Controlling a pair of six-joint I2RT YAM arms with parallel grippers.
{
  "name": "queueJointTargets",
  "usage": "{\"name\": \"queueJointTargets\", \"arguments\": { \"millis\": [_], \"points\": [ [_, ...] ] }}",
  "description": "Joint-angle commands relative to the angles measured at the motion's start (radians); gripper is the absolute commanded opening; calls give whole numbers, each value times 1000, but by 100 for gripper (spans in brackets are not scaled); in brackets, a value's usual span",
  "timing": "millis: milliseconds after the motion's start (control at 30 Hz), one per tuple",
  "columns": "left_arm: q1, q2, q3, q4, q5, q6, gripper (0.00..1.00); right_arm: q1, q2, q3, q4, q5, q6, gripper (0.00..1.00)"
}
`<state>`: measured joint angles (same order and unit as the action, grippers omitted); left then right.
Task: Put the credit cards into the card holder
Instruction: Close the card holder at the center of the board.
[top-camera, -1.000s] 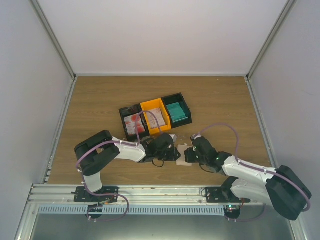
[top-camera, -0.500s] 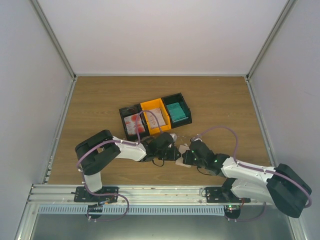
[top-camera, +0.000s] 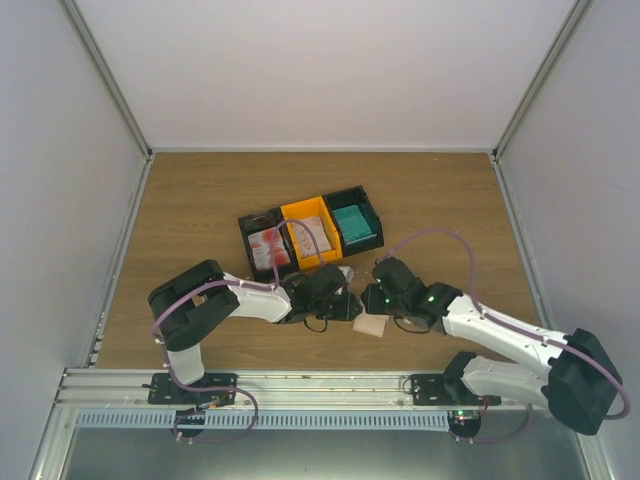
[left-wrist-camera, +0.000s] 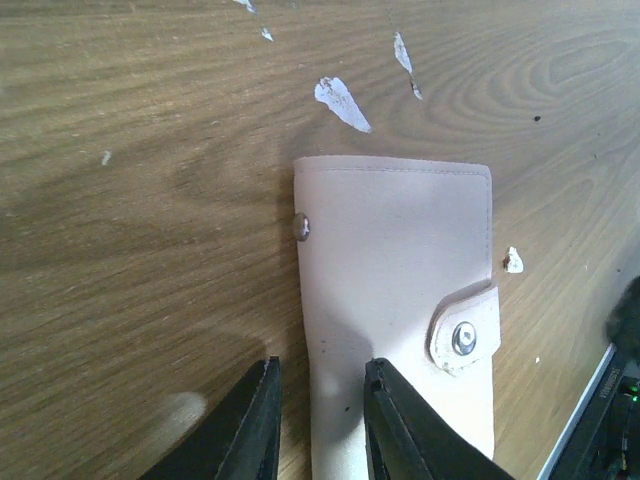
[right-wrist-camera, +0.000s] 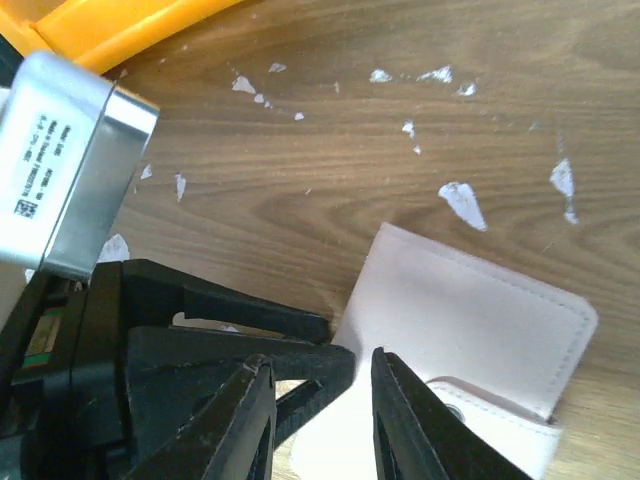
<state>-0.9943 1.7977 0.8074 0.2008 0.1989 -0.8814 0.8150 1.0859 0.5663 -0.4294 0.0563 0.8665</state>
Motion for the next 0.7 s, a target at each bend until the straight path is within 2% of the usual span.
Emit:
{"name": "queueJointTargets", "arguments": {
  "millis": [0,200,367,667],
  "points": [
    [11,-10,-44,-70,-39,18,28,-25,9,49,-178,50,-16,24],
    [11,-8,-49,-63,-30,19,28,-30,59,35,-225,8,-16,13],
    [11,-3,-50,-57,-26,19,28,-30,99,22,-194,-31,-38,11],
    [11,-1,-42,-63,-28,24,28,-30,143,20,-148,19,-50,7]
  ]
}}
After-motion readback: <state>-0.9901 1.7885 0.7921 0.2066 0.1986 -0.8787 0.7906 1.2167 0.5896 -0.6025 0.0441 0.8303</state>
